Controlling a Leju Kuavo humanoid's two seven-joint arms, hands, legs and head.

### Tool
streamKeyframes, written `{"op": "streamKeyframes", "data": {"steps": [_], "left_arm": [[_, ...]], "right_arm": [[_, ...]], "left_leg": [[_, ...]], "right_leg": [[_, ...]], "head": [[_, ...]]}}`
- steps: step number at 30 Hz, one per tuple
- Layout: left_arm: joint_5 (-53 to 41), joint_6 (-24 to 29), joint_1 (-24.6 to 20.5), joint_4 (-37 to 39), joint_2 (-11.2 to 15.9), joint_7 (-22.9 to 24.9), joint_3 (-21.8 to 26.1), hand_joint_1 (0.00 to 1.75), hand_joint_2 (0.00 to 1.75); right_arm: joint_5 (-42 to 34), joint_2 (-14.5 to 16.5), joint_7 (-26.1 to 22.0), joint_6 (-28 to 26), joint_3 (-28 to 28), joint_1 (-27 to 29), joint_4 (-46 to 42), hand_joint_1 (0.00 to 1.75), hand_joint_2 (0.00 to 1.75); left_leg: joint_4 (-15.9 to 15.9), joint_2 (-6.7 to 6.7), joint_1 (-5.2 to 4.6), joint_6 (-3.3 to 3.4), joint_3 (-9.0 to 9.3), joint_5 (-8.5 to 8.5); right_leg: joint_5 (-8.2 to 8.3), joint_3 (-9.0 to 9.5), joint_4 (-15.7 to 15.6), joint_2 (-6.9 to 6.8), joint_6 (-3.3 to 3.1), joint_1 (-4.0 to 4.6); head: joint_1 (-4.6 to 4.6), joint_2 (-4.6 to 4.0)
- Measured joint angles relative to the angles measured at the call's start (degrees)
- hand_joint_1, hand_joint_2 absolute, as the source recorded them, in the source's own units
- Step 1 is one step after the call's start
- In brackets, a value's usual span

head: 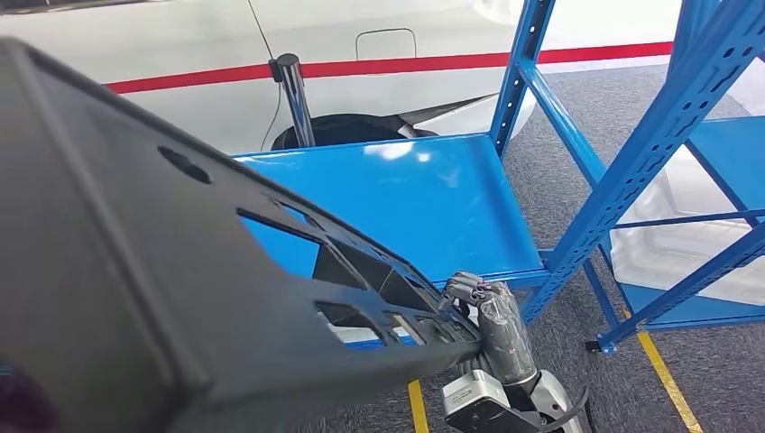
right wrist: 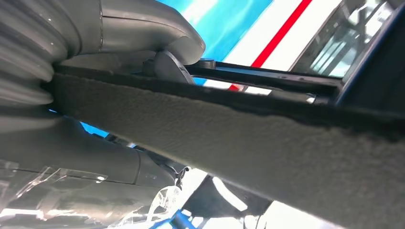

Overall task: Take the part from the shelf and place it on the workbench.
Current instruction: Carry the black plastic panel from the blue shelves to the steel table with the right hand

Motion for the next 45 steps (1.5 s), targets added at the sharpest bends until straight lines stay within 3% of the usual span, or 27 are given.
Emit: {"op": "streamKeyframes", "data": {"steps": [2, 3, 6, 7, 8, 9, 12, 14, 16, 18, 19, 21, 22, 23, 24, 25, 27, 29, 31, 33, 34, 37, 38, 39, 41, 43, 45], "left_arm": [[0.29, -0.03, 0.14, 0.01, 0.02, -0.18, 0.0, 0.0, 1.75], [0.45, -0.05, 0.21, 0.01, 0.03, -0.29, 0.0, 0.0, 1.75], [1.13, -0.2, 0.44, 0.01, 0.04, -0.69, 0.0, 0.0, 1.75], [1.39, -0.15, 0.61, 0.01, 0.04, -0.79, 0.0, 0.0, 1.75], [1.6, -0.03, 0.79, 0.02, 0.04, -0.84, 0.0, 0.0, 1.75], [1.8, 0.13, 0.99, 0.02, 0.03, -0.86, 0.0, 0.0, 1.75], [2.15, 0.54, 1.32, 0.03, -0.13, -0.92, 0.0, 0.0, 1.75], [2.23, 0.61, 1.33, 0.03, -0.29, -1.06, 0.0, 0.0, 1.75], [2.24, 0.61, 1.38, 0.04, -0.36, -1.17, 0.0, 0.0, 1.75], [2.26, 0.61, 1.51, 0.07, -0.36, -1.21, 0.0, 0.0, 1.75], [2.27, 0.62, 1.56, 0.08, -0.35, -1.22, 0.0, 0.0, 1.75], [2.32, 0.72, 1.6, 0.14, -0.36, -1.31, 0.0, 0.0, 1.75], [2.35, 0.81, 1.63, 0.18, -0.36, -1.35, 0.0, 0.0, 1.75], [2.38, 0.93, 1.65, 0.22, -0.36, -1.41, 0.0, 0.0, 1.75], [2.42, 1.07, 1.67, 0.24, -0.36, -1.46, 0.0, 0.0, 1.75], [2.48, 1.24, 1.68, 0.26, -0.36, -1.49, 0.0, 0.0, 1.75], [2.71, 1.6, 1.53, 0.26, -0.36, -1.49, 0.0, 0.0, 1.75], [3.0, 1.87, 1.3, 0.26, -0.4, -1.35, 0.0, 0.0, 1.75], [3.2, 2.06, 1.33, 0.27, -0.44, -1.02, 0.0, 0.0, 1.75], [3.27, 2.18, 1.57, 0.28, -0.5, -0.71, 0.0, 0.0, 1.75], [3.27, 2.21, 1.68, 0.28, -0.53, -0.66, 0.0, 0.0, 1.75], [3.29, 2.26, 1.84, 0.3, -0.57, -0.33, -0.03, 0.0, 1.75], [3.28, 2.27, 1.94, 0.3, -0.57, -0.09, -0.05, 0.0, 1.75], [3.27, 2.3, 2.05, 0.31, -0.57, 0.16, -0.07, 0.0, 1.75], [3.1, 2.38, 2.19, 0.33, -0.59, 0.58, -0.14, 0.0, 1.75], [2.92, 2.49, 2.13, 0.34, -0.75, 0.92, -0.21, 0.0, 1.75], [2.8, 2.59, 2.06, 0.34, -0.95, 1.19, -0.26, 0.0, 1.75]], "right_arm": [[-1.34, -0.03, -0.87, -0.21, -0.21, 0.31, 0.0, 1.75, 1.75], [-1.95, -0.04, -1.41, -0.38, -0.34, 0.5, 0.0, 1.75, 1.75], [-3.8, -0.04, -2.81, -0.97, -0.74, 1.47, 0.04, 1.75, 1.75], [-4.17, -0.04, -3.11, -1.19, -0.86, 1.88, 0.07, 1.75, 1.75], [-4.37, -0.04, -3.33, -1.39, -0.95, 2.22, 0.09, 1.75, 1.75], [-4.48, -0.04, -3.49, -1.57, -1.04, 2.48, 0.1, 1.75, 1.75], [-4.37, -0.04, -3.79, -2.1, -1.27, 2.9, 0.13, 1.75, 1.75], [-4.14, -0.03, -3.91, -2.44, -1.49, 3.1, 0.14, 1.75, 1.75], [-3.85, -0.02, -3.96, -2.75, -1.65, 3.36, 0.17, 1.75, 1.75], [-3.52, 0.02, -3.98, -3.08, -1.73, 3.61, 0.2, 1.75, 1.75], [-3.31, 0.05, -4.0, -3.29, -1.81, 3.76, 0.22, 1.75, 1.75], [-2.68, 0.08, -4.0, -3.67, -1.98, 4.08, 0.31, 1.75, 1.75], [-2.3, 0.09, -4.0, -3.82, -2.05, 4.24, 0.37, 1.75, 1.75], [-1.99, 0.1, -3.98, -3.92, -2.08, 4.35, 0.44, 1.75, 1.75], [-1.67, 0.13, -3.94, -4.01, -2.1, 4.44, 0.53, 1.75, 1.75], [-1.3, 0.16, -3.84, -4.08, -2.13, 4.53, 0.61, 1.75, 1.75], [-0.41, 0.26, -3.47, -4.24, -2.19, 4.66, 0.7, 1.75, 1.75], [0.46, 0.33, -2.97, -4.44, -2.26, 4.72, 0.72, 1.75, 1.75], [1.02, 0.39, -2.61, -4.61, -2.36, 4.74, 0.73, 1.75, 1.75], [1.26, 0.43, -2.45, -4.72, -2.49, 4.77, 0.74, 1.75, 1.75], [1.28, 0.44, -2.42, -4.76, -2.53, 4.82, 0.74, 1.75, 1.75], [1.28, 0.42, -2.27, -4.9, -2.63, 5.21, 0.76, 1.75, 1.75], [1.27, 0.41, -2.22, -4.96, -2.65, 5.41, 0.8, 1.75, 1.75], [1.27, 0.41, -2.18, -5.03, -2.66, 5.6, 0.86, 1.75, 1.75], [1.26, 0.39, -2.12, -5.22, -2.84, 5.97, 0.97, 1.75, 1.75], [1.24, 0.31, -2.09, -5.46, -3.24, 6.28, 0.99, 1.75, 1.75], [1.18, 0.19, -2.09, -5.69, -3.66, 6.57, 0.98, 1.75, 1.75]], "left_leg": [[-0.12, 0.09, 0.27, 0.53, -0.63, 0.78], [-0.29, 0.15, 0.45, 0.93, -0.98, 1.24], [-0.21, 0.2, 0.44, 1.7, -2.4, 2.32], [-0.08, 0.2, 0.4, 1.73, -2.95, 2.64], [0.08, 0.2, 0.37, 1.71, -3.48, 2.93], [0.26, 0.19, 0.36, 1.64, -3.97, 3.2], [0.68, 0.14, 0.23, 1.23, -4.88, 3.85], [0.91, 0.16, 0.02, 0.72, -5.36, 4.36], [1.11, 0.13, -0.15, 0.13, -5.88, 4.86], [3.16, 0.1, -0.1, -0.49, -7.11, 3.17], [6.18, 0.09, 0.08, -0.85, -8.45, 0.99], [15.49, 0.12, 0.65, -1.57, -12.01, -4.41], [19.66, 0.13, 0.85, -1.83, -13.39, -6.11], [21.85, 0.13, 0.96, -2.03, -13.84, -6.6], [21.42, 0.15, 1.03, -2.15, -13.03, -5.89], [18.17, 0.28, 1.08, -2.17, -10.81, -4.3], [7.89, 1.43, 0.91, -1.87, -4.56, -1.21], [1.93, 2.39, 0.47, -1.03, -1.41, 0.03], [1.47, 1.96, 0.21, -0.12, -1.78, 0.32], [1.23, 1.19, 0.35, 0.74, -2.18, 0.87], [1.12, 0.84, 0.46, 1.16, -2.42, 1.27], [1.16, -0.27, 0.37, 1.76, -3.39, 2.14], [1.18, -0.73, 0.28, 1.78, -3.67, 2.39], [1.19, -1.24, 0.22, 1.75, -3.87, 2.61], [1.19, -2.38, 0.13, 1.56, -4.06, 3.01], [1.26, -3.43, -0.06, 1.26, -4.22, 3.31], [1.3, -4.33, -0.17, 0.77, -4.57, 3.64]], "right_leg": [[-0.79, -0.67, 0.8, 0.02, 0.63, -0.06], [-2.45, -1.48, 2.65, 0.04, 0.9, -0.02], [-10.21, -6.03, 15.13, 0.06, 1.42, -0.02], [-11.54, -7.02, 18.62, 0.05, 1.52, -0.03], [-11.62, -6.95, 19.9, 0.05, 1.55, -0.03], [-10.58, -5.64, 18.63, 0.05, 1.49, -0.03], [-6.04, 3.15, 5.2, 0.11, 0.74, 0.17], [-5.32, 6.3, -0.26, 0.15, 0.28, 0.44], [-5.07, 6.07, -0.93, 0.04, -0.17, 0.34], [-4.47, 5.34, -0.96, -0.19, -0.85, -0.04], [-4.12, 4.89, -1.0, -0.33, -1.2, -0.21], [-3.57, 3.92, -0.81, -0.47, -1.52, -0.12], [-3.32, 3.44, -0.65, -0.58, -1.55, -0.07], [-3.12, 2.98, -0.43, -0.71, -1.53, -0.06], [-2.96, 2.56, -0.19, -0.87, -1.46, -0.07], [-2.82, 2.25, 0.03, -1.07, -1.35, -0.09], [-2.56, 1.94, 0.28, -1.55, -0.97, -0.06], [-2.25, 1.87, 0.32, -2.16, -0.42, 0.0], [-1.96, 1.76, 0.32, -2.85, 0.21, -0.01], [-3.21, 1.04, 1.77, -2.63, 0.8, -0.16], [-5.0, -0.01, 4.23, -2.14, 1.03, -0.19], [-11.92, -5.48, 17.31, -0.78, 1.34, -0.17], [-12.7, -6.46, 19.93, -0.66, 1.29, -0.15], [-12.24, -6.19, 20.02, -0.59, 1.15, -0.13], [-8.7, -1.97, 12.92, 0.34, 0.55, -0.03], [-5.66, 3.26, 3.62, 2.75, -0.2, 0.16], [-4.85, 5.24, -0.13, 3.72, -0.54, 0.36]], "head": [[0.08, 0.0], [0.15, 0.0], [0.28, 0.0], [0.29, 0.0], [0.29, 0.0], [0.29, 0.0], [0.33, 0.0], [0.38, 0.0], [0.4, 0.0], [0.4, 0.0], [0.39, 0.0], [0.37, 0.0], [0.37, 0.0], [0.38, 0.0], [0.39, 0.0], [0.4, 0.0], [0.43, 0.0], [0.58, 0.0], [0.85, 0.01], [1.01, 0.01], [1.03, 0.0], [1.08, 0.0], [1.09, 0.0], [1.1, 0.0], [1.14, 0.0], [1.23, 0.0], [1.38, 0.0]]}}
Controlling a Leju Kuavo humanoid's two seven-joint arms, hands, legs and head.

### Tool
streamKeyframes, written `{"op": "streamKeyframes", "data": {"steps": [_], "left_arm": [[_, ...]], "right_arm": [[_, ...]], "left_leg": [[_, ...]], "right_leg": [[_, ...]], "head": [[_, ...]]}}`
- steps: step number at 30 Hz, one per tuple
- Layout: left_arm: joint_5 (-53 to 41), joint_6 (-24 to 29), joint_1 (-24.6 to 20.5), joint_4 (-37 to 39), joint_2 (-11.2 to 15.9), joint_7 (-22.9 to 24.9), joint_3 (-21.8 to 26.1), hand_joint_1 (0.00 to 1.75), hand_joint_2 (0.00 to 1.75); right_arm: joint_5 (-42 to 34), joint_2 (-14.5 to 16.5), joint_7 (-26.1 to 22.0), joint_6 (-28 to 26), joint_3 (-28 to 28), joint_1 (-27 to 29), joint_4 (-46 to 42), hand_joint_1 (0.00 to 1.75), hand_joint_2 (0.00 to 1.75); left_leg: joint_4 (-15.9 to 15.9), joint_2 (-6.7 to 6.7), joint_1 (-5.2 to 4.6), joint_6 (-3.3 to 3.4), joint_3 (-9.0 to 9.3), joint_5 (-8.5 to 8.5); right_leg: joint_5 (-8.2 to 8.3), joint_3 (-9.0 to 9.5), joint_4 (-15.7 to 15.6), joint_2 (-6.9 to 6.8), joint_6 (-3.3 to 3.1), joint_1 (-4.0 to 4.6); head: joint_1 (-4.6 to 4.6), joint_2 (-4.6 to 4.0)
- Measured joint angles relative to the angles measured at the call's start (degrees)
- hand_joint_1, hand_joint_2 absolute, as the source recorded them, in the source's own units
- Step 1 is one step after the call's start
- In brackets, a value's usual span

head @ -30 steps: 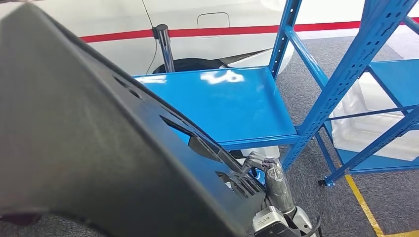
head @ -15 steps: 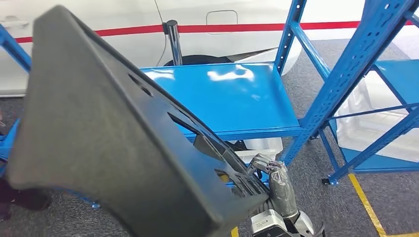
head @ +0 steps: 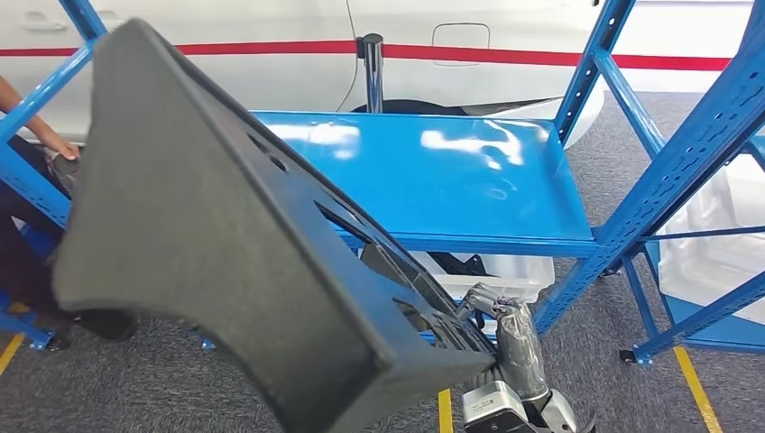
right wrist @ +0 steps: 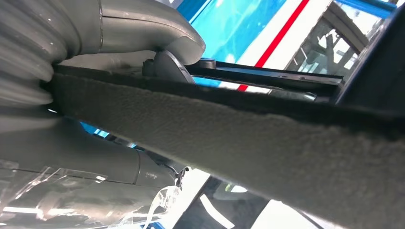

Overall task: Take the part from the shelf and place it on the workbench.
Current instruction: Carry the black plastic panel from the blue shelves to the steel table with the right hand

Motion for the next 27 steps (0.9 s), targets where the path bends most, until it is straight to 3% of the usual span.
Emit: {"op": "streamKeyframes", "data": {"steps": [2, 3, 5, 7, 8, 9, 10, 11, 13, 14, 15, 17, 19, 21, 23, 24, 25, 27], "left_arm": [[-0.09, 0.1, 0.11, 0.02, -0.05, 0.05, -0.02, 0.0, 1.75], [-0.13, 0.14, 0.19, 0.03, -0.06, 0.05, -0.03, 0.0, 1.75], [-0.2, 0.25, 0.2, 0.04, -0.07, 0.05, -0.06, 0.0, 1.75], [-0.27, 0.38, 0.15, 0.06, -0.09, 0.03, -0.14, 0.0, 1.75], [-0.28, 0.48, 0.17, 0.07, -0.09, 0.02, -0.23, 0.0, 1.75], [-0.28, 0.56, 0.21, 0.08, -0.09, -0.01, -0.37, 0.0, 1.75], [-0.26, 0.65, 0.25, 0.09, -0.09, -0.03, -0.52, 0.0, 1.75], [-0.22, 0.73, 0.25, 0.09, -0.09, -0.06, -0.66, 0.0, 1.75], [-0.06, 0.87, 0.08, 0.09, -0.09, -0.19, -0.87, 0.0, 1.75], [0.02, 0.95, -0.1, 0.09, -0.09, -0.27, -0.96, 0.0, 1.75], [0.13, 1.01, -0.2, 0.09, -0.1, -0.35, -1.04, 0.0, 1.75], [0.29, 1.14, -0.06, 0.1, -0.11, -0.43, -1.13, 0.0, 1.75], [0.42, 1.23, 0.31, 0.14, -0.09, -0.44, -1.15, 0.0, 1.75], [0.42, 1.32, 0.29, 0.19, -0.09, -0.38, -1.19, 0.0, 1.75], [0.26, 1.51, 0.16, 0.23, -0.1, 0.02, -1.31, 0.0, 1.75], [0.15, 1.67, 0.17, 0.26, -0.11, 0.4, -1.37, 0.0, 1.75], [0.02, 1.86, 0.22, 0.31, -0.1, 0.88, -1.43, 0.0, 1.75], [-0.29, 2.16, 0.25, 0.41, -0.1, 1.64, -1.53, 0.0, 1.75]], "right_arm": [[-0.12, -0.09, 0.01, -0.16, -0.37, 0.31, -0.01, 1.75, 1.75], [-0.19, -0.14, 0.01, -0.22, -0.56, 0.46, -0.01, 1.75, 1.75], [-0.33, -0.26, 0.01, -0.4, -0.92, 0.81, -0.02, 1.75, 1.75], [-0.45, -0.39, 0.0, -0.51, -1.32, 1.29, -0.02, 1.75, 1.75], [-0.52, -0.43, -0.02, -0.53, -1.5, 1.5, -0.02, 1.75, 1.75], [-0.6, -0.48, -0.07, -0.56, -1.65, 1.66, -0.02, 1.75, 1.75], [-0.69, -0.51, -0.14, -0.59, -1.78, 1.76, -0.02, 1.75, 1.75], [-0.77, -0.55, -0.23, -0.61, -1.89, 1.8, -0.02, 1.75, 1.75], [-0.99, -0.63, -0.43, -0.66, -2.23, 1.83, -0.08, 1.75, 1.75], [-1.11, -0.7, -0.55, -0.69, -2.49, 1.9, -0.16, 1.75, 1.75], [-1.24, -0.76, -0.7, -0.73, -2.75, 1.97, -0.24, 1.75, 1.75], [-1.45, -0.86, -1.03, -0.83, -3.12, 2.03, -0.35, 1.75, 1.75], [-1.71, -0.88, -1.38, -0.96, -3.3, 2.08, -0.35, 1.75, 1.75], [-1.95, -0.92, -1.67, -1.24, -3.69, 2.49, -0.35, 1.75, 1.75], [-2.27, -1.08, -1.81, -1.56, -4.22, 3.17, -0.35, 1.75, 1.75], [-2.47, -1.18, -1.9, -1.67, -4.44, 3.48, -0.35, 1.75, 1.75], [-2.69, -1.26, -2.04, -1.76, -4.61, 3.73, -0.35, 1.75, 1.75], [-3.04, -1.34, -2.44, -1.85, -4.94, 4.02, -0.35, 1.75, 1.75]], "left_leg": [[0.15, -0.63, 0.11, -0.63, -0.47, 0.23], [1.1, -0.17, 0.17, -0.96, -1.02, -0.46], [7.23, 1.85, 0.49, -1.69, -3.81, -4.44], [16.76, 3.27, 0.99, -2.49, -7.87, -9.45], [19.89, 3.5, 1.2, -2.76, -9.02, -10.7], [20.63, 3.69, 1.34, -2.93, -8.95, -10.79], [18.67, 3.94, 1.44, -2.99, -7.49, -9.81], [14.64, 4.44, 1.47, -2.95, -4.96, -8.21], [5.32, 6.68, 1.28, -2.67, 0.72, -5.35], [2.42, 7.62, 1.14, -2.33, 2.37, -4.54], [0.87, 8.12, 0.99, -1.96, 3.08, -4.13], [0.31, 7.26, 0.79, -0.98, 2.84, -3.55], [0.1, 6.17, 0.8, -0.11, 2.59, -2.98], [0.03, 5.13, 0.8, 0.56, 2.19, -2.45], [0.04, 3.83, 0.56, 0.89, 1.7, -2.09], [0.05, 3.11, 0.43, 0.93, 1.55, -1.95], [0.05, 2.37, 0.33, 0.92, 1.47, -1.82], [0.06, 0.99, 0.25, 0.76, 1.44, -1.61]], "right_leg": [[0.44, -0.13, -0.2, -1.27, -0.3, -0.11], [0.72, -0.27, -0.27, -1.89, -0.56, -0.25], [1.27, -0.77, -0.41, -3.24, -1.03, -0.51], [1.58, -1.37, -0.38, -4.54, -1.18, -0.48], [1.72, -1.63, -0.37, -5.22, -1.1, -0.47], [1.84, -1.82, -0.35, -5.92, -0.98, -0.47], [1.94, -1.94, -0.34, -6.59, -0.87, -0.48], [2.03, -1.99, -0.34, -7.25, -0.73, -0.48], [2.08, -2.09, -0.12, -8.44, -0.3, -0.28], [2.13, -2.23, 0.01, -9.04, 0.02, -0.13], [2.2, -2.37, 0.15, -9.62, 0.36, 0.03], [2.36, -2.54, 0.27, -10.73, 1.06, -0.03], [0.66, -3.44, 2.43, -9.32, 1.71, -0.38], [-3.78, -6.82, 9.9, -6.13, 2.1, -0.53], [-7.25, -10.78, 18.35, -4.57, 2.06, -0.42], [-7.31, -11.5, 19.84, -4.34, 1.9, -0.35], [-6.16, -10.92, 18.66, -4.14, 1.63, -0.26], [-1.93, -6.68, 10.38, -2.55, 0.82, -0.08]], "head": [[0.11, 0.01], [0.11, 0.01], [0.15, 0.01], [0.16, 0.0], [0.16, 0.0], [0.17, 0.0], [0.17, 0.0], [0.17, 0.01], [0.18, 0.01], [0.26, 0.01], [0.34, 0.01], [0.56, 0.02], [0.66, 0.02], [0.71, 0.02], [0.69, 0.02], [0.68, 0.02], [0.68, 0.02], [0.68, 0.02]]}}
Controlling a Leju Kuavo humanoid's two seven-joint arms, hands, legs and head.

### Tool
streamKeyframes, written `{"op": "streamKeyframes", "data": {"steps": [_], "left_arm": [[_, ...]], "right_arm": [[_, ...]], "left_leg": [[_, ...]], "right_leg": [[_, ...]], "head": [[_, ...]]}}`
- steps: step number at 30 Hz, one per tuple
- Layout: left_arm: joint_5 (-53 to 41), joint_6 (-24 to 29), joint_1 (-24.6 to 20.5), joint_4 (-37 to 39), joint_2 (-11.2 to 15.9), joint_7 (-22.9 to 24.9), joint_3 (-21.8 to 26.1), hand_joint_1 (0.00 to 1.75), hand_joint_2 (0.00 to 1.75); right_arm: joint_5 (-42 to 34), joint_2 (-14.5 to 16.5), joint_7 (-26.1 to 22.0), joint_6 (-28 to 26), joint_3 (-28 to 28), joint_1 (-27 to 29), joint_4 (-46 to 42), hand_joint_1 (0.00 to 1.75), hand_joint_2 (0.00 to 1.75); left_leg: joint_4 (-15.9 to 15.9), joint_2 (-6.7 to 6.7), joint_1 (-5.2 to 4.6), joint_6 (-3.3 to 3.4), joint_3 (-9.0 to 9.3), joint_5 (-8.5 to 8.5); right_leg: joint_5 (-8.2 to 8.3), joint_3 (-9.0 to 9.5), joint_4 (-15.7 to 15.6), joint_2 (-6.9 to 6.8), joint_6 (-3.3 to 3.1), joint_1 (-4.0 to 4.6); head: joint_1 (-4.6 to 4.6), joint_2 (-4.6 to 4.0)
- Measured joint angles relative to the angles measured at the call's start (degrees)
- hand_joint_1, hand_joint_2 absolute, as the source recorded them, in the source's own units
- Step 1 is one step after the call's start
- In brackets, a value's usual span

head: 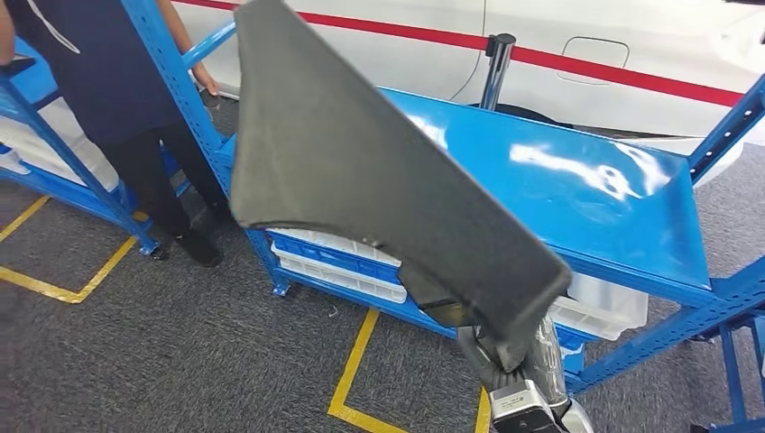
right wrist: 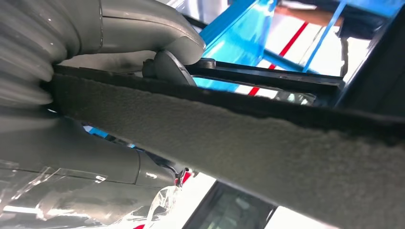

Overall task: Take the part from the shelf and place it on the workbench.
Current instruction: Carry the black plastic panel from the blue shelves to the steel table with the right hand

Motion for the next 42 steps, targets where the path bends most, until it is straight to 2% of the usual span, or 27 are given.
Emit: {"op": "streamKeyframes", "data": {"steps": [2, 3, 5, 7, 8, 10, 11, 12, 13, 14, 16, 18, 20, 22, 24, 26, 27, 28, 29, 30, 32, 34, 36, 38, 40, 41, 42], "left_arm": [[-0.26, 0.08, -0.17, 0.03, -0.02, 0.44, -0.23, 0.0, 1.75], [-0.36, 0.02, -0.24, 0.03, -0.02, 0.55, -0.43, 0.0, 1.75], [-0.46, -0.22, -0.18, 0.04, 0.09, 0.61, -0.81, 0.0, 1.75], [-0.54, -0.29, -0.07, 0.08, 0.32, 0.58, -1.06, 0.0, 1.75], [-0.59, -0.16, -0.09, 0.09, 0.41, 0.56, -1.14, 0.0, 1.75], [-0.69, 0.19, -0.17, 0.09, 0.43, 0.53, -1.28, 0.0, 1.75], [-0.74, 0.31, -0.17, 0.09, 0.43, 0.52, -1.32, 0.0, 1.75], [-0.78, 0.38, -0.13, 0.09, 0.43, 0.52, -1.35, 0.0, 1.75], [-0.81, 0.43, -0.09, 0.09, 0.43, 0.52, -1.4, 0.0, 1.75], [-0.85, 0.43, -0.08, 0.09, 0.43, 0.53, -1.47, 0.0, 1.75], [-0.89, 0.44, -0.18, 0.09, 0.43, 0.55, -1.67, 0.0, 1.75], [-0.92, 0.46, -0.36, 0.1, 0.44, 0.62, -1.97, 0.0, 1.75], [-0.92, 0.49, -0.33, 0.11, 0.45, 0.73, -2.29, 0.0, 1.75], [-0.91, 0.52, -0.14, 0.12, 0.47, 0.81, -2.5, 0.0, 1.75], [-0.91, 0.56, -0.2, 0.13, 0.49, 0.88, -2.63, 0.0, 1.75], [-0.95, 0.58, -0.32, 0.14, 0.48, 1.09, -2.72, 0.0, 1.75], [-0.99, 0.57, -0.29, 0.14, 0.46, 1.27, -2.75, 0.0, 1.75], [-1.08, 0.53, -0.24, 0.14, 0.45, 1.45, -2.78, 0.0, 1.75], [-1.19, 0.49, -0.2, 0.14, 0.45, 1.58, -2.8, 0.0, 1.75], [-1.31, 0.44, -0.17, 0.14, 0.45, 1.65, -2.84, 0.0, 1.75], [-1.46, 0.39, -0.25, 0.14, 0.43, 1.59, -2.94, 0.0, 1.75], [-1.48, 0.4, -0.33, 0.14, 0.36, 1.39, -3.12, 0.0, 1.75], [-1.49, 0.47, -0.22, 0.14, 0.31, 1.13, -3.44, 0.0, 1.75], [-1.52, 0.56, -0.15, 0.14, 0.3, 0.81, -3.72, 0.0, 1.75], [-1.6, 0.6, -0.29, 0.14, 0.27, 0.59, -3.88, 0.0, 1.75], [-1.63, 0.6, -0.35, 0.14, 0.26, 0.56, -3.97, 0.0, 1.75], [-1.63, 0.6, -0.36, 0.14, 0.26, 0.58, -4.04, 0.0, 1.75]], "right_arm": [[-0.21, -0.07, -0.32, -0.03, -0.39, 0.16, 0.0, 1.75, 1.75], [-0.3, -0.09, -0.4, -0.04, -0.56, 0.22, 0.0, 1.75, 1.75], [-0.44, -0.1, -0.48, -0.05, -0.75, 0.31, 0.0, 1.75, 1.75], [-0.49, -0.11, -0.5, -0.07, -0.91, 0.42, 0.0, 1.75, 1.75], [-0.51, -0.11, -0.51, -0.1, -1.01, 0.53, 0.0, 1.75, 1.75], [-0.56, -0.13, -0.55, -0.16, -1.15, 0.84, 0.0, 1.75, 1.75], [-0.59, -0.14, -0.58, -0.18, -1.17, 0.97, 0.0, 1.75, 1.75], [-0.62, -0.14, -0.61, -0.18, -1.17, 1.06, 0.0, 1.75, 1.75], [-0.64, -0.14, -0.67, -0.18, -1.18, 1.11, 0.0, 1.75, 1.75], [-0.66, -0.14, -0.73, -0.17, -1.18, 1.13, 0.0, 1.75, 1.75], [-0.7, -0.14, -0.91, -0.18, -1.18, 1.14, 0.0, 1.75, 1.75], [-0.76, -0.14, -1.04, -0.2, -1.23, 1.21, 0.0, 1.75, 1.75], [-0.8, -0.14, -1.11, -0.21, -1.32, 1.25, 0.0, 1.75, 1.75], [-0.78, -0.16, -1.15, -0.23, -1.44, 1.29, 0.0, 1.75, 1.75], [-0.69, -0.21, -1.17, -0.3, -1.55, 1.5, 0.0, 1.75, 1.75], [-0.64, -0.32, -1.16, -0.38, -1.58, 1.98, 0.0, 1.75, 1.75], [-0.63, -0.39, -1.18, -0.44, -1.59, 2.34, 0.0, 1.75, 1.75], [-0.61, -0.45, -1.23, -0.51, -1.59, 2.7, 0.0, 1.75, 1.75], [-0.59, -0.5, -1.3, -0.61, -1.59, 3.04, 0.0, 1.75, 1.75], [-0.57, -0.55, -1.4, -0.75, -1.6, 3.33, 0.0, 1.75, 1.75], [-0.55, -0.65, -1.64, -1.03, -1.61, 3.75, 0.0, 1.75, 1.75], [-0.56, -0.73, -1.87, -1.3, -1.64, 4.1, 0.0, 1.75, 1.75], [-0.58, -0.81, -2.04, -1.51, -1.69, 4.36, 0.0, 1.75, 1.75], [-0.59, -0.89, -2.31, -1.72, -1.87, 4.61, 0.0, 1.75, 1.75], [-0.6, -0.95, -2.71, -2.0, -2.14, 5.02, 0.0, 1.75, 1.75], [-0.6, -0.95, -2.91, -2.13, -2.27, 5.23, 0.0, 1.75, 1.75], [-0.6, -0.95, -3.12, -2.19, -2.35, 5.4, 0.0, 1.75, 1.75]], "left_leg": [[0.14, -1.15, -0.22, -0.29, -0.25, 0.14], [0.19, -1.62, -0.29, -0.48, -0.48, 0.24], [0.25, -2.51, -0.37, -0.94, -0.95, 0.42], [2.38, -1.28, -0.41, -1.51, -2.1, -1.0], [5.42, -0.09, -0.36, -1.84, -3.56, -2.75], [14.89, 2.0, 0.07, -2.55, -8.12, -7.19], [19.04, 2.38, 0.31, -2.81, -10.2, -8.62], [21.18, 2.59, 0.52, -3.0, -11.31, -9.0], [20.65, 2.75, 0.66, -3.09, -11.1, -8.2], [17.56, 3.03, 0.75, -3.04, -9.6, -6.46], [7.93, 5.01, 0.47, -2.55, -4.6, -2.48], [1.67, 6.72, -0.01, -1.91, -1.54, -0.45], [0.4, 6.27, -0.17, -1.39, -1.36, -0.01], [-0.06, 5.28, 0.1, -0.8, -1.22, 0.42], [-0.36, 4.33, 0.41, -0.34, -1.01, 0.71], [-0.35, 3.3, 0.47, -0.18, -1.04, 0.74], [-0.34, 2.71, 0.49, -0.18, -1.01, 0.71], [-0.32, 2.08, 0.56, -0.2, -0.94, 0.69], [-0.3, 1.41, 0.67, -0.25, -0.83, 0.65], [-0.27, 0.77, 0.79, -0.37, -0.68, 0.59], [-0.11, -0.34, 0.8, -0.82, -0.65, 0.41], [-0.08, -1.26, 0.69, -1.48, -0.94, 0.38], [-0.02, -1.77, 0.79, -2.11, -1.27, 0.33], [3.1, -0.14, 0.82, -2.62, -2.83, -1.6], [11.82, 2.03, 0.84, -3.01, -7.06, -5.87], [16.75, 2.42, 0.89, -3.14, -9.51, -7.78], [20.17, 2.57, 0.92, -3.19, -11.26, -8.77]], "right_leg": [[2.69, 3.87, -7.69, 2.04, -0.74, 0.24], [3.03, 4.62, -9.34, 2.52, -0.93, 0.32], [3.12, 4.67, -9.87, 1.5, -1.16, 0.23], [3.35, 4.65, -10.08, 0.25, -1.62, -0.04], [3.44, 4.64, -10.18, -0.42, -1.85, -0.19], [3.39, 4.54, -10.17, -1.65, -2.11, -0.11], [3.35, 4.5, -10.17, -2.28, -2.15, -0.08], [3.29, 4.51, -10.16, -2.87, -2.15, -0.07], [3.24, 4.57, -10.16, -3.43, -2.11, -0.06], [3.16, 4.67, -10.15, -3.94, -2.03, -0.06], [2.92, 4.96, -10.1, -4.87, -1.69, 0.08], [2.69, 5.07, -10.02, -5.71, -1.17, 0.32], [2.66, 5.11, -10.12, -6.61, -0.65, 0.45], [1.48, 4.72, -8.88, -5.76, -0.12, 0.26], [-2.27, 1.93, -2.55, -3.23, 0.42, 0.03], [-6.14, -2.58, 6.66, -1.87, 0.8, -0.01], [-6.68, -4.11, 9.39, -1.72, 0.92, -0.04], [-5.91, -4.49, 9.62, -1.66, 1.01, -0.11], [-3.96, -3.63, 7.21, -1.48, 1.1, -0.25], [-1.35, -1.81, 2.88, -0.94, 1.22, -0.47], [2.69, 2.01, -6.03, 1.39, 1.34, -1.04], [3.6, 3.46, -9.57, 2.73, 0.98, -1.17], [3.58, 3.52, -9.74, 1.8, 0.18, -1.12], [3.65, 3.66, -9.89, 0.6, -0.62, -1.21], [3.56, 3.74, -9.95, -0.63, -1.12, -1.07], [3.49, 3.77, -9.95, -1.27, -1.25, -0.96], [3.42, 3.82, -9.94, -1.86, -1.32, -0.87]], "head": [[0.02, 0.0], [0.02, 0.0], [0.0, -0.01], [-0.04, -0.01], [-0.06, -0.01], [-0.09, 0.0], [-0.09, 0.0], [-0.08, 0.0], [-0.08, 0.0], [-0.08, 0.0], [-0.09, -0.01], [-0.1, -0.01], [-0.08, -0.01], [-0.05, 0.0], [-0.03, 0.0], [-0.03, 0.0], [-0.04, 0.0], [-0.04, 0.0], [-0.04, 0.0], [-0.04, 0.0], [-0.03, -0.01], [-0.02, -0.01], [-0.03, -0.01], [-0.05, -0.02], [-0.07, -0.02], [-0.06, -0.02], [-0.06, -0.02]]}}
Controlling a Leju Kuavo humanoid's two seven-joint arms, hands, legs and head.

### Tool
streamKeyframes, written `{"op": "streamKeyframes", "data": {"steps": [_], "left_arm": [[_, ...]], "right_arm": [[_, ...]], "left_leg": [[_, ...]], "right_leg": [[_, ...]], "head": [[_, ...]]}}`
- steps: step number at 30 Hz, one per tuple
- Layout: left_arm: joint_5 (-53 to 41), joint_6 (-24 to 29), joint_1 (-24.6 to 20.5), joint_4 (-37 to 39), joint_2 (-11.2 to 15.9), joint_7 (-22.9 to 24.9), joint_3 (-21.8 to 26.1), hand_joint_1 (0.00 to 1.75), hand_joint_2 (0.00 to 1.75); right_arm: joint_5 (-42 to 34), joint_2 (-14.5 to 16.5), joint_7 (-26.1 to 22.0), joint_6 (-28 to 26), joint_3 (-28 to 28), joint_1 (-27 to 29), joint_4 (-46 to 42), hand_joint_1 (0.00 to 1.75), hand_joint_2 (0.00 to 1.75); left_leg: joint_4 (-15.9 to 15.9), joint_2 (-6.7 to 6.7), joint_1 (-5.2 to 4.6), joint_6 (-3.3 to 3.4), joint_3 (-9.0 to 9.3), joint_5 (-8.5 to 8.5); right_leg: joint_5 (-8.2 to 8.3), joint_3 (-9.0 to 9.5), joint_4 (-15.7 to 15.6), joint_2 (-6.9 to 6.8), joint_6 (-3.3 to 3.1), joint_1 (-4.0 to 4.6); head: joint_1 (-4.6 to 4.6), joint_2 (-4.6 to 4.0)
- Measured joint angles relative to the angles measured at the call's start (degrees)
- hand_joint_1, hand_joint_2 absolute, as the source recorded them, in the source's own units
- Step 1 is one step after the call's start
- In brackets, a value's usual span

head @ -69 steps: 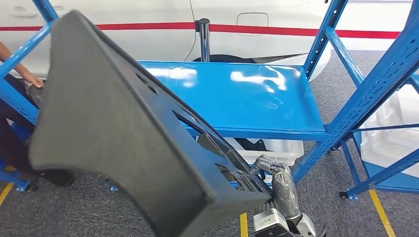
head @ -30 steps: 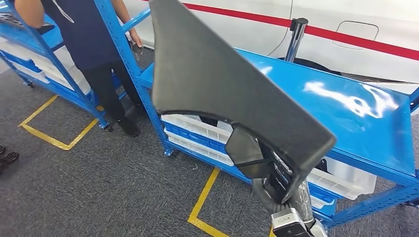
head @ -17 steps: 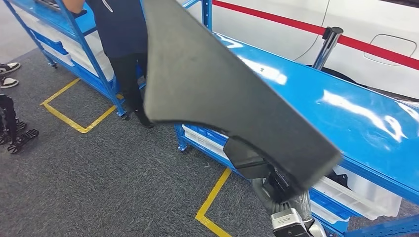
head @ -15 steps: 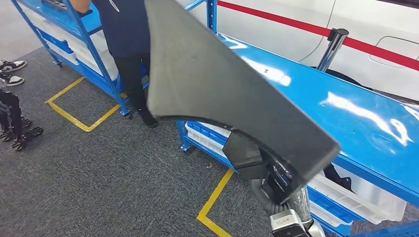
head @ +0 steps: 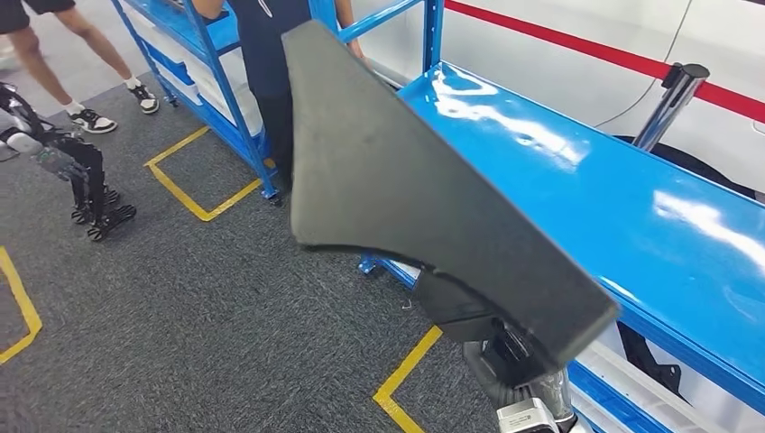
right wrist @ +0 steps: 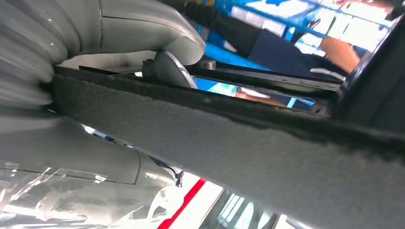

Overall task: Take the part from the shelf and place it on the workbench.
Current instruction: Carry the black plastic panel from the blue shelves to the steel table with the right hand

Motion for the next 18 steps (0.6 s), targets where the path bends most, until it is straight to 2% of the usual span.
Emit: {"op": "streamKeyframes", "data": {"steps": [1, 2, 3, 5, 6, 7, 9, 10, 11, 12, 13, 14, 15, 16, 17, 18], "left_arm": [[0.02, 0.01, 0.0, 0.0, 0.0, 0.08, -0.06, 0.0, 1.75], [0.03, 0.03, 0.0, 0.0, 0.0, 0.17, -0.1, 0.0, 1.75], [0.04, 0.04, -0.01, 0.0, 0.0, 0.28, -0.12, 0.0, 1.75], [-0.01, 0.09, -0.16, 0.0, 0.0, 0.62, -0.16, 0.0, 1.75], [-0.03, 0.11, -0.31, 0.0, 0.0, 0.84, -0.18, 0.0, 1.75], [-0.05, 0.14, -0.44, 0.0, 0.01, 1.06, -0.19, 0.0, 1.75], [-0.11, 0.22, -0.49, 0.0, 0.01, 1.27, -0.22, 0.0, 1.75], [-0.17, 0.28, -0.41, 0.01, -0.01, 1.26, -0.24, 0.0, 1.75], [-0.32, 0.36, -0.38, 0.01, -0.02, 1.2, -0.28, 0.0, 1.75], [-0.54, 0.42, -0.4, 0.02, -0.06, 1.1, -0.36, 0.0, 1.75], [-0.77, 0.5, -0.47, 0.02, -0.09, 1.02, -0.5, 0.0, 1.75], [-1.05, 0.6, -0.54, 0.02, -0.13, 0.97, -0.71, 0.0, 1.75], [-1.31, 0.7, -0.57, 0.02, -0.16, 0.93, -0.95, 0.0, 1.75], [-1.53, 0.83, -0.54, 0.02, -0.17, 0.92, -1.16, 0.0, 1.75], [-1.72, 0.93, -0.5, 0.02, -0.17, 0.92, -1.34, 0.0, 1.75], [-1.84, 1.0, -0.48, 0.02, -0.18, 0.92, -1.46, 0.0, 1.75]], "right_arm": [[0.0, 0.0, -0.17, -0.03, -0.05, 0.13, 0.0, 1.75, 1.75], [0.0, 0.0, -0.3, -0.04, -0.1, 0.21, 0.0, 1.75, 1.75], [0.02, 0.0, -0.41, -0.04, -0.13, 0.26, 0.0, 1.75, 1.75], [0.08, 0.0, -0.71, -0.06, -0.16, 0.31, 0.0, 1.75, 1.75], [0.13, 0.0, -0.89, -0.1, -0.19, 0.38, 0.01, 1.75, 1.75], [0.22, 0.0, -1.1, -0.14, -0.21, 0.43, 0.01, 1.75, 1.75], [0.5, 0.0, -1.46, -0.22, -0.25, 0.45, 0.02, 1.75, 1.75], [0.65, 0.01, -1.63, -0.22, -0.25, 0.4, 0.02, 1.75, 1.75], [0.8, 0.01, -1.78, -0.22, -0.25, 0.36, 0.02, 1.75, 1.75], [0.92, 0.02, -1.9, -0.22, -0.25, 0.34, 0.02, 1.75, 1.75], [1.03, 0.02, -1.99, -0.22, -0.26, 0.35, 0.02, 1.75, 1.75], [1.12, 0.02, -2.05, -0.22, -0.26, 0.36, 0.04, 1.75, 1.75], [1.18, 0.02, -2.07, -0.22, -0.27, 0.37, 0.06, 1.75, 1.75], [1.25, 0.02, -2.09, -0.22, -0.27, 0.38, 0.08, 1.75, 1.75], [1.36, 0.02, -2.1, -0.22, -0.27, 0.37, 0.09, 1.75, 1.75], [1.51, 0.02, -2.12, -0.23, -0.27, 0.36, 0.09, 1.75, 1.75]], "left_leg": [[1.01, 0.07, 0.01, 0.03, -0.57, 0.16], [-0.78, 0.2, -0.01, 0.18, 0.27, 1.46], [-4.96, 0.77, -0.12, 0.49, 2.35, 3.51], [-14.74, 3.63, -0.77, 1.39, 7.3, 7.25], [-17.94, 4.86, -1.09, 1.75, 8.84, 8.31], [-19.48, 5.49, -1.36, 1.96, 9.45, 8.73], [-20.14, 4.47, -1.38, 2.27, 9.49, 9.16], [-20.37, 3.84, -1.29, 2.51, 9.57, 9.35], [-20.58, 3.21, -1.16, 2.78, 9.7, 9.55], [-20.75, 2.6, -1.0, 3.02, 9.85, 9.72], [-20.76, 1.98, -0.97, 3.12, 9.85, 9.77], [-20.76, 1.31, -0.95, 3.2, 9.85, 9.79], [-20.75, 0.59, -0.95, 3.22, 9.88, 9.79], [-20.73, -0.17, -0.93, 3.22, 9.94, 9.77], [-20.71, -0.94, -0.88, 3.2, 10.04, 9.74], [-20.69, -1.73, -0.8, 3.14, 10.19, 9.69]], "right_leg": [[-0.07, 0.09, 0.0, -0.56, -0.05, 0.07], [-0.16, 0.22, 0.0, -1.08, -0.06, 0.15], [-0.25, 0.4, -0.01, -1.55, -0.02, 0.21], [-0.52, 0.7, 0.03, -2.4, 0.27, 0.39], [-0.63, 0.8, 0.01, -2.82, 0.49, 0.49], [-0.72, 0.84, -0.01, -3.3, 0.71, 0.63], [-0.9, 0.98, -0.18, -4.26, 1.16, 0.68], [-1.47, 0.91, 0.28, -3.94, 1.39, 0.63], [-2.7, 0.3, 1.9, -3.11, 1.62, 0.52], [-4.55, -1.01, 4.95, -1.95, 1.82, 0.44], [-6.76, -2.96, 9.3, -0.79, 1.95, 0.43], [-8.74, -5.3, 14.09, -0.19, 2.03, 0.44], [-9.85, -7.28, 17.82, 0.07, 2.1, 0.46], [-9.78, -8.39, 19.5, 0.19, 2.13, 0.45], [-8.5, -8.35, 18.68, 0.27, 2.12, 0.41], [-6.21, -7.11, 15.39, 0.59, 2.1, 0.33]], "head": [[0.01, 0.01], [0.01, 0.01], [0.01, 0.0], [-0.03, -0.01], [-0.02, 0.0], [-0.03, 0.0], [0.0, 0.01], [-0.02, 0.01], [0.01, 0.01], [0.01, 0.01], [0.02, 0.01], [0.03, 0.01], [0.02, 0.01], [0.02, 0.02], [0.01, 0.02], [0.01, 0.02]]}}
